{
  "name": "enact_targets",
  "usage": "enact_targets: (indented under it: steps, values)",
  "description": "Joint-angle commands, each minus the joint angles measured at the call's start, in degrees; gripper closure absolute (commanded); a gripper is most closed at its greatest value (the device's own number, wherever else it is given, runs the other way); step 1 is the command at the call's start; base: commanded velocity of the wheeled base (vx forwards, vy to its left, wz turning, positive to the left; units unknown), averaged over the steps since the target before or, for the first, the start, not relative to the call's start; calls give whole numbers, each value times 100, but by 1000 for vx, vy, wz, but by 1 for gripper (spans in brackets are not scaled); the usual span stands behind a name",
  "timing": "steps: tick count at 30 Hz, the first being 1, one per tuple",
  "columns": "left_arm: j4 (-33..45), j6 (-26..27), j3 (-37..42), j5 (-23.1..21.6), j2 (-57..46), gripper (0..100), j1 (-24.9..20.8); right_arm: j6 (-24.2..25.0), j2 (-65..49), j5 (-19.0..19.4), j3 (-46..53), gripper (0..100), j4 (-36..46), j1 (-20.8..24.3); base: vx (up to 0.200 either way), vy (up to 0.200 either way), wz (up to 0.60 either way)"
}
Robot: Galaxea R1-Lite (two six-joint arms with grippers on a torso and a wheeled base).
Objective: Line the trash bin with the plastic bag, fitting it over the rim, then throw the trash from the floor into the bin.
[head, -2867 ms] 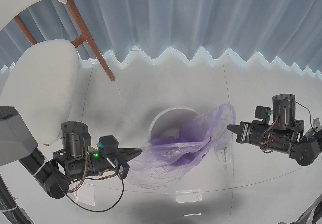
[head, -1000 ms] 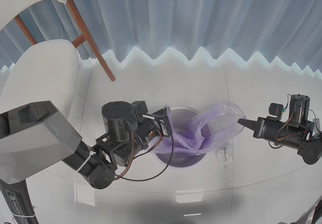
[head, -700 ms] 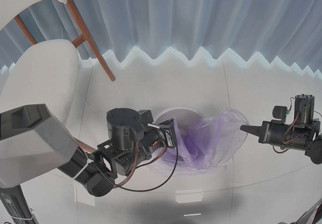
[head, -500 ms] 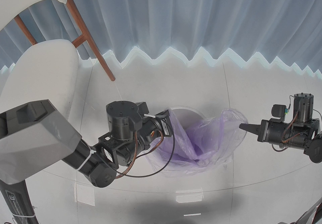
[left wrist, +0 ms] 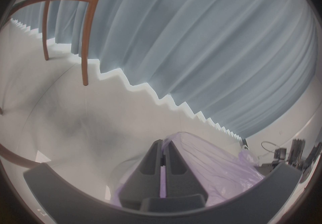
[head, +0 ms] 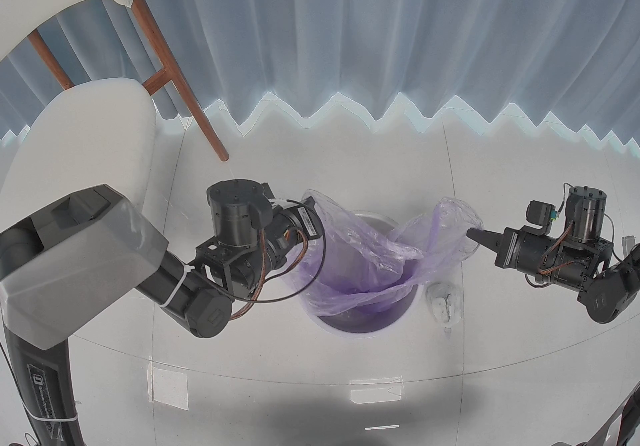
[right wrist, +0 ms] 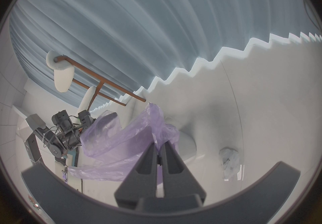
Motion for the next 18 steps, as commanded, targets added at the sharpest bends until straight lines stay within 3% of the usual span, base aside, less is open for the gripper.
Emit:
enact_targets:
  steps: [1,7,18]
  values:
    - [230,-227,-378,11,51,100,240,20,544,-38,-151,100,-205,-155,0,0,0]
    - [503,-579,-818,2,130,100,539,240,781,-47,-309,100,-697,-296,0,0,0]
    - [503,-596,-1257,11,666,100,829,425,1318,-179,-608,100,-1295,-480,0,0,0]
